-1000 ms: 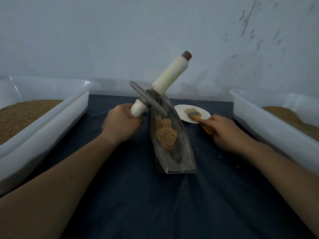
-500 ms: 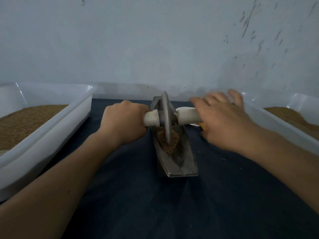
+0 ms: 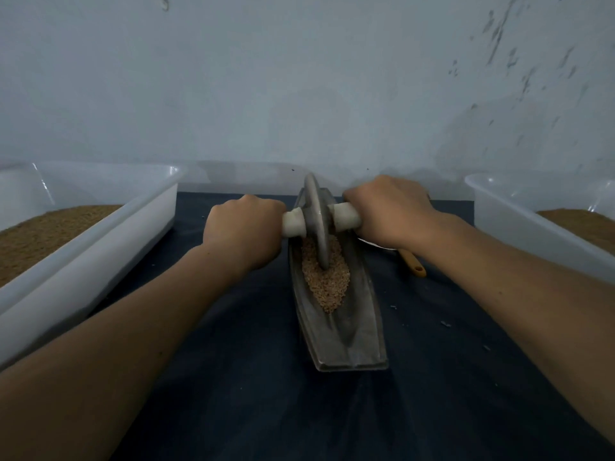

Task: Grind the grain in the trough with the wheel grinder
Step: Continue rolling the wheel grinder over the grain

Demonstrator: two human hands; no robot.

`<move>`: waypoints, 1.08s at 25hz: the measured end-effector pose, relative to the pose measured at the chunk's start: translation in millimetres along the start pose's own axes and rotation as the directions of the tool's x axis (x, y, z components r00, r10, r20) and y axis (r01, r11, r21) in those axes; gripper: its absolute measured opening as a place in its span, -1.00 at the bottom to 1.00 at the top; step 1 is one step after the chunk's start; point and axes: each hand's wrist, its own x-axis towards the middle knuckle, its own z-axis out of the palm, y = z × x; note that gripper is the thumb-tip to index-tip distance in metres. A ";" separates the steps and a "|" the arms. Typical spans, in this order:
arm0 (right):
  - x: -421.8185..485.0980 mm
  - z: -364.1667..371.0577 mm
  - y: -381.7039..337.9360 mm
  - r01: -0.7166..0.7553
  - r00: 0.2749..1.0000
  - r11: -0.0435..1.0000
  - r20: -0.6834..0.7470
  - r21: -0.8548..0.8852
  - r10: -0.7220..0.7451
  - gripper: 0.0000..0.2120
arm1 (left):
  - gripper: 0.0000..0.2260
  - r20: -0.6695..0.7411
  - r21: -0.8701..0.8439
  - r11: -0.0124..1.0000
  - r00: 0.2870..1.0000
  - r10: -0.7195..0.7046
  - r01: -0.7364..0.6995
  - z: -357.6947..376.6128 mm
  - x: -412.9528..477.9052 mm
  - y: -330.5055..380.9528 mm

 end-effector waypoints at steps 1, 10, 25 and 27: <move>-0.2 -3.5 -0.1 0.011 0.999 1.000 0.045 0.017 -0.012 -0.82 | -0.93 0.014 0.003 1.000 1.000 0.016 -0.016 -2.9 1.2 0.1; -1.3 -17.6 1.6 0.084 0.889 0.996 0.451 0.004 -0.076 -0.81 | -0.76 -0.060 0.140 0.979 0.986 0.155 -0.145 -13.4 -11.8 -1.8; -48.5 4.7 6.4 0.074 0.995 0.983 0.050 0.170 -0.084 -0.71 | -0.84 0.245 0.048 0.978 0.951 0.186 -0.203 -25.1 -3.8 -9.8; -22.6 2.6 5.3 -0.021 0.981 0.987 0.196 0.159 -0.011 -0.77 | -0.88 0.181 0.084 0.986 0.975 0.129 -0.146 -22.1 8.2 -2.4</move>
